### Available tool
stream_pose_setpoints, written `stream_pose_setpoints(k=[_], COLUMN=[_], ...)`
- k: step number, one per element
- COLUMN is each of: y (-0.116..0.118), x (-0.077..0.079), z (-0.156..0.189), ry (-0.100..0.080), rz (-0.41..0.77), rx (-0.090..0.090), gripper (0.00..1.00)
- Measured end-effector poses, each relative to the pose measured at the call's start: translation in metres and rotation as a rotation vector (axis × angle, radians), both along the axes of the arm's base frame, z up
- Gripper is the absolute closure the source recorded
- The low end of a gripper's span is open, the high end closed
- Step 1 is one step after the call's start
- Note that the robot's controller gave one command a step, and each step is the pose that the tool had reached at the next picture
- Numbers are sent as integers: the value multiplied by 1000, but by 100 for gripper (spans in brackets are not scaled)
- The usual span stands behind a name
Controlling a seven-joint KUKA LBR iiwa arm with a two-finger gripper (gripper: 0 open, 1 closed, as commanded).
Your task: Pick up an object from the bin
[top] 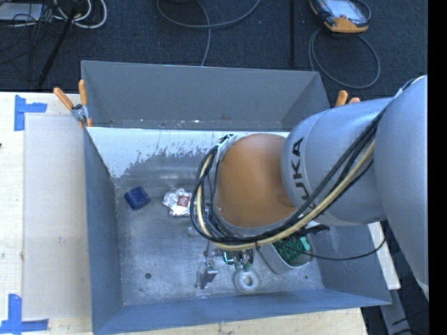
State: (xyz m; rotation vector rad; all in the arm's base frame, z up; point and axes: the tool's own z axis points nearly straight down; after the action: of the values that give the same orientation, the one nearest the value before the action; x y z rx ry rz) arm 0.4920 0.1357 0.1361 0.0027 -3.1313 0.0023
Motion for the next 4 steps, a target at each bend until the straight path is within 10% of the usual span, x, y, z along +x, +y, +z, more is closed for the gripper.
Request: stream_pose_setpoints(k=[1, 4], y=[-105, -132], x=[-7, -18], z=[-63, -63], ry=[-21, -22], rz=[129, -214], rx=[8, 6], gripper=[0, 0])
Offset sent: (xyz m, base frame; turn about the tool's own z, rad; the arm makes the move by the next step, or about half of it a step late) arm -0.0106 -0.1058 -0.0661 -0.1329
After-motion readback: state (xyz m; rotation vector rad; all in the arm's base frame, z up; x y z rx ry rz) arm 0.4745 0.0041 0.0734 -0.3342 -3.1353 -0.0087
